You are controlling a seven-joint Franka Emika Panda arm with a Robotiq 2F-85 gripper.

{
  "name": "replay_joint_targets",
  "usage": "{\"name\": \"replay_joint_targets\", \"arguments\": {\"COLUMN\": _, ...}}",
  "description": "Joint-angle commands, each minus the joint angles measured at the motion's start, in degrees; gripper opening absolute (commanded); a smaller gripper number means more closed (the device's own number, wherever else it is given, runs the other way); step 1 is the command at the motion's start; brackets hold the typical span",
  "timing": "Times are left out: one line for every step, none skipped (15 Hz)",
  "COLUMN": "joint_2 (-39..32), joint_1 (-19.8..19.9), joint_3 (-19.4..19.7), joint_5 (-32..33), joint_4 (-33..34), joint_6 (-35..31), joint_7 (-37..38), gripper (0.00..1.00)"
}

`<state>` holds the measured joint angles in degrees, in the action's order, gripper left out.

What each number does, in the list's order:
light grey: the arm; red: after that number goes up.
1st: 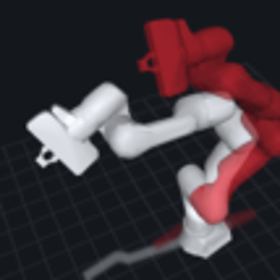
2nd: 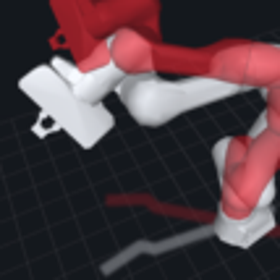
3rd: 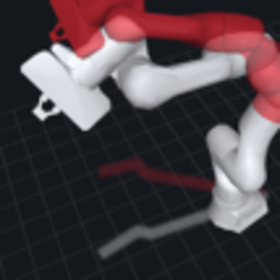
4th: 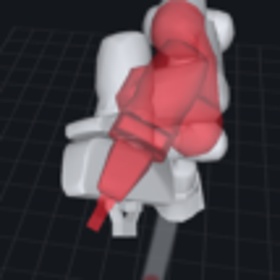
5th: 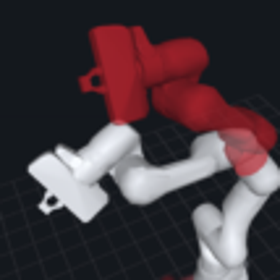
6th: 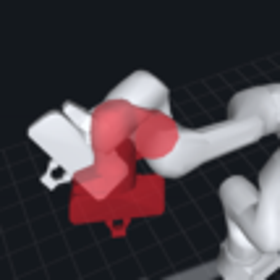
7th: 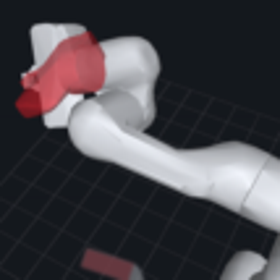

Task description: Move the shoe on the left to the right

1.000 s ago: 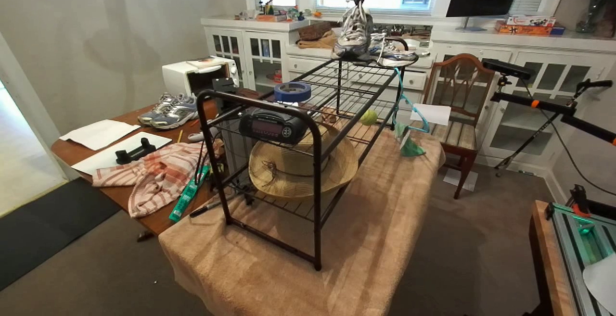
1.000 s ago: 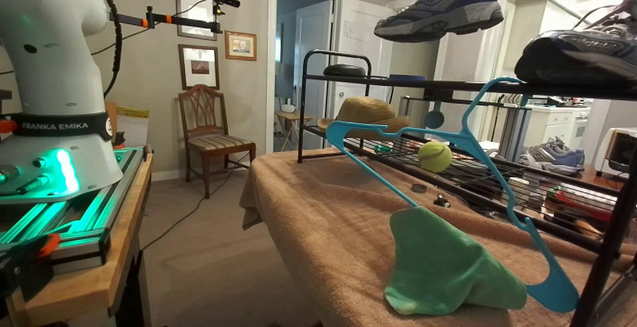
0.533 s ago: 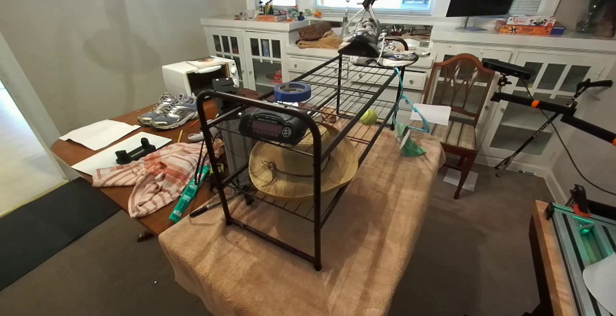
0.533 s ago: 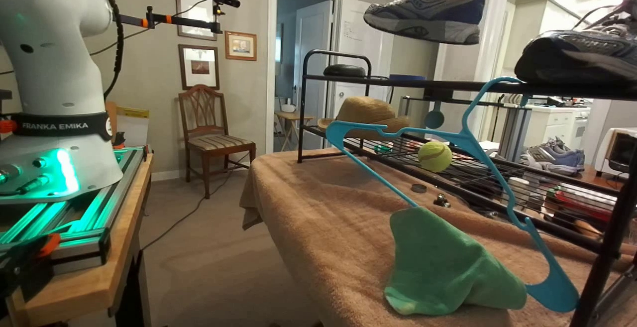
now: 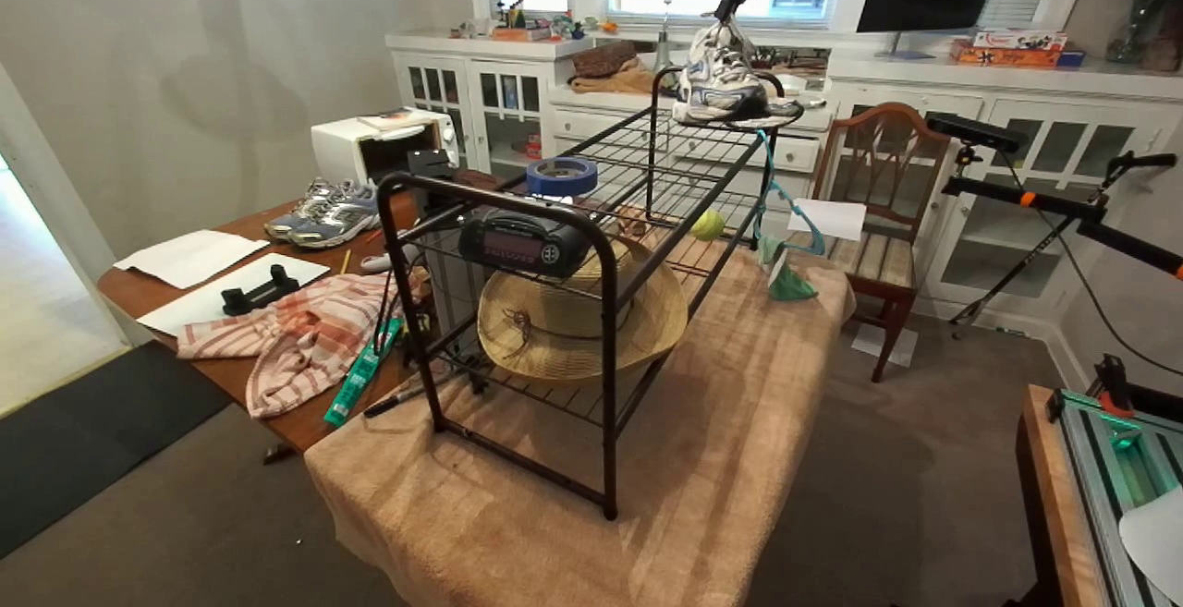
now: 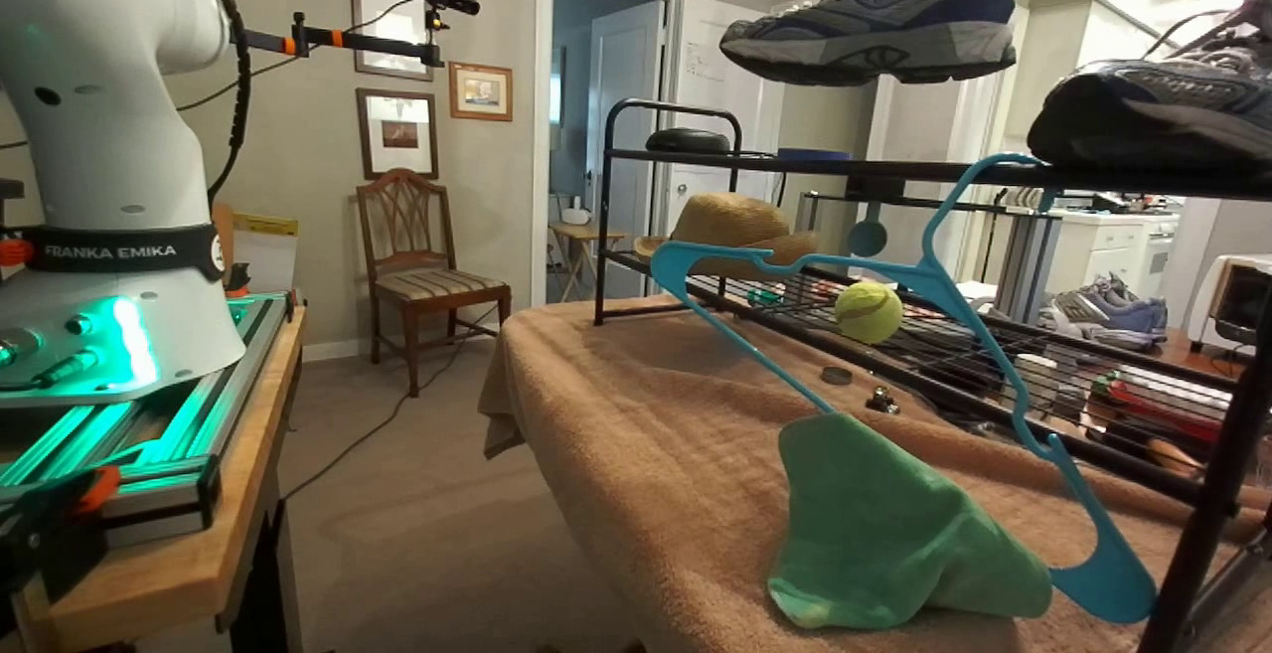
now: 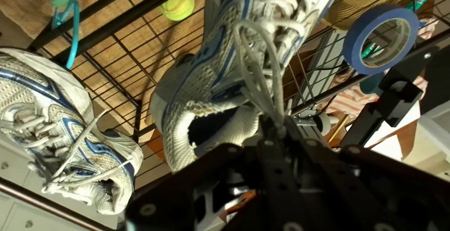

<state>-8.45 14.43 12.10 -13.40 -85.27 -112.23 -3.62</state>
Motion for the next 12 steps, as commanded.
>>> {"name": "replay_joint_targets", "arguments": {"joint_2": -4.18, "joint_1": 1.73, "joint_3": -0.07, "joint_5": 0.27, "joint_4": 6.71, "joint_6": 3.47, "joint_7": -7.53, "gripper": 0.02}}
{"name": "replay_joint_targets", "arguments": {"joint_2": -5.03, "joint_1": 2.1, "joint_3": -0.09, "joint_5": 0.15, "joint_4": 7.86, "joint_6": 3.91, "joint_7": -7.92, "gripper": 0.02}}
{"name": "replay_joint_targets", "arguments": {"joint_2": -5.81, "joint_1": 2.42, "joint_3": -0.13, "joint_5": 0.1, "joint_4": 8.78, "joint_6": 3.9, "joint_7": -8.11, "gripper": 0.02}}
{"name": "replay_joint_targets", "arguments": {"joint_2": -6.51, "joint_1": 2.71, "joint_3": -0.1, "joint_5": -0.18, "joint_4": 9.43, "joint_6": 3.04, "joint_7": -7.14, "gripper": 0.02}}
{"name": "replay_joint_targets", "arguments": {"joint_2": -7.08, "joint_1": 2.79, "joint_3": 0.09, "joint_5": 0.17, "joint_4": 9.89, "joint_6": 2.75, "joint_7": -4.72, "gripper": 0.02}}
{"name": "replay_joint_targets", "arguments": {"joint_2": -7.67, "joint_1": 2.94, "joint_3": 0.21, "joint_5": 0.1, "joint_4": 10.05, "joint_6": 1.74, "joint_7": -2.8, "gripper": 0.02}}
{"name": "replay_joint_targets", "arguments": {"joint_2": -8.35, "joint_1": 3.2, "joint_3": 0.23, "joint_5": -0.14, "joint_4": 10.7, "joint_6": 1.85, "joint_7": -1.65, "gripper": 0.02}}
{"name": "replay_joint_targets", "arguments": {"joint_2": -8.78, "joint_1": 3.41, "joint_3": 0.24, "joint_5": 0.05, "joint_4": 10.86, "joint_6": 1.64, "joint_7": -1.16, "gripper": 0.02}}
{"name": "replay_joint_targets", "arguments": {"joint_2": -9.31, "joint_1": 3.79, "joint_3": 0.05, "joint_5": -0.44, "joint_4": 11.38, "joint_6": 2.22, "joint_7": -1.07, "gripper": 0.02}}
{"name": "replay_joint_targets", "arguments": {"joint_2": -9.68, "joint_1": 3.38, "joint_3": 0.78, "joint_5": -0.31, "joint_4": 11.24, "joint_6": 1.31, "joint_7": 0.58, "gripper": 0.02}}
{"name": "replay_joint_targets", "arguments": {"joint_2": -10.17, "joint_1": 3.54, "joint_3": 0.82, "joint_5": -0.62, "joint_4": 11.48, "joint_6": 1.16, "joint_7": 1.89, "gripper": 0.02}}
{"name": "replay_joint_targets", "arguments": {"joint_2": -10.64, "joint_1": 3.52, "joint_3": 1.02, "joint_5": -0.58, "joint_4": 11.62, "joint_6": 0.76, "joint_7": 3.39, "gripper": 0.02}}
